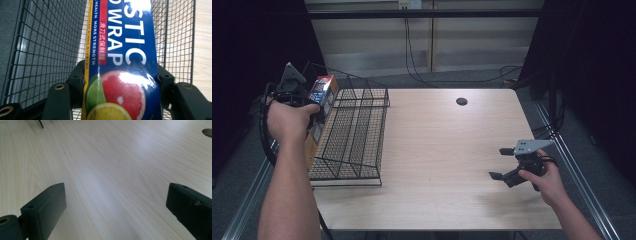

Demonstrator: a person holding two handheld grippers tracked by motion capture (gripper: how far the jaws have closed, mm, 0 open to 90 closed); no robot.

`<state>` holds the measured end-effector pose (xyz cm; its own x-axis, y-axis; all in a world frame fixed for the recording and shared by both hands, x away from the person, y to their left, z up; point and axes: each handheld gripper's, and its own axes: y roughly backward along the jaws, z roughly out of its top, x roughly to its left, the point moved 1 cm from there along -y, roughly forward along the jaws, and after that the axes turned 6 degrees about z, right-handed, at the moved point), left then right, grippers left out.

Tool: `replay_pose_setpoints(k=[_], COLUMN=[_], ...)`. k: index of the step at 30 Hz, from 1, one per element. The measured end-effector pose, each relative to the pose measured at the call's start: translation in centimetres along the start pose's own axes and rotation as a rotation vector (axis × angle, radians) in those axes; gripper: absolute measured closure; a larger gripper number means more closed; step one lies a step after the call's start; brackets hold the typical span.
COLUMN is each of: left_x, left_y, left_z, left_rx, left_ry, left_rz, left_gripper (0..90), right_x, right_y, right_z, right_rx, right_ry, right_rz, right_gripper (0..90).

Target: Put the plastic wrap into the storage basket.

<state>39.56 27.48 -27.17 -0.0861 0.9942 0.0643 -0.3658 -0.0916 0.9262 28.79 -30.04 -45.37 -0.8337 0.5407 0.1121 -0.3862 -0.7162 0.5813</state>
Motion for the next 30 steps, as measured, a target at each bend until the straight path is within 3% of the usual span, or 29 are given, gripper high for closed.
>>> replay_pose_setpoints(k=[9, 11, 19, 21, 30], left_x=[0.2, 0.1, 0.1, -0.1, -0.4], left_y=[-1.0, -1.1, -1.7, -1.8, -2.1], left_z=[-0.2, -0.2, -0.2, -0.3, -0.2], left_rx=[0.022, 0.021, 0.049, 0.038, 0.050], left_ry=[-0.010, 0.004, -0.013, 0.012, -0.003], left_rz=[0.026, 0.029, 0.020, 0.023, 0.025], left_gripper=[42.1, 42.0, 41.7, 41.6, 41.1], right_x=[0.0, 0.0, 0.0, 0.0, 0.0], right_y=[0.0, 0.0, 0.0, -0.1, -0.1], right_z=[0.0, 0.0, 0.0, 0.0, -0.1], right_rx=[0.001, 0.000, -0.001, 0.000, 0.001], right_ry=[-0.002, -0.001, 0.000, 0.001, 0.001], right_rz=[0.006, 0.007, 0.005, 0.002, 0.002], right_gripper=[2.6, 2.7, 2.6, 2.6, 2.6])
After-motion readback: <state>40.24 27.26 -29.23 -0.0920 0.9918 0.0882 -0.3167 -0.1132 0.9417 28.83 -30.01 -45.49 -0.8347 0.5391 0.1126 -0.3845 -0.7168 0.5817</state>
